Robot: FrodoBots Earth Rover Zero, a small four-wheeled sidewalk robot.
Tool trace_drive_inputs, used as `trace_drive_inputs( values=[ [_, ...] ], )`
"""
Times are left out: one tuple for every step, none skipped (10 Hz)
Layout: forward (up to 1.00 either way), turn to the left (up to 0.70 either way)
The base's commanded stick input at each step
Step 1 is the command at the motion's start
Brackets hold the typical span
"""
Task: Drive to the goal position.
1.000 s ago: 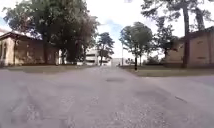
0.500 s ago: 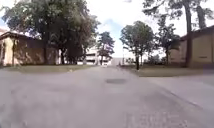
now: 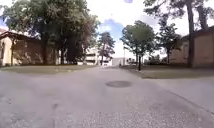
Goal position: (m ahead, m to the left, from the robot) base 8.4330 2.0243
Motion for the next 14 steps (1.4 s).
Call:
trace_drive_inputs(
  values=[
    [0.85,0.00],
    [0.85,0.00],
    [0.85,0.00],
    [0.85,0.00],
    [0.85,0.00],
    [0.85,0.00],
    [0.85,0.00],
    [0.85,0.00],
    [0.85,0.00],
    [0.85,0.00],
    [0.85,0.00],
    [0.85,0.00],
    [0.85,0.00],
    [0.85,0.00]
  ],
)
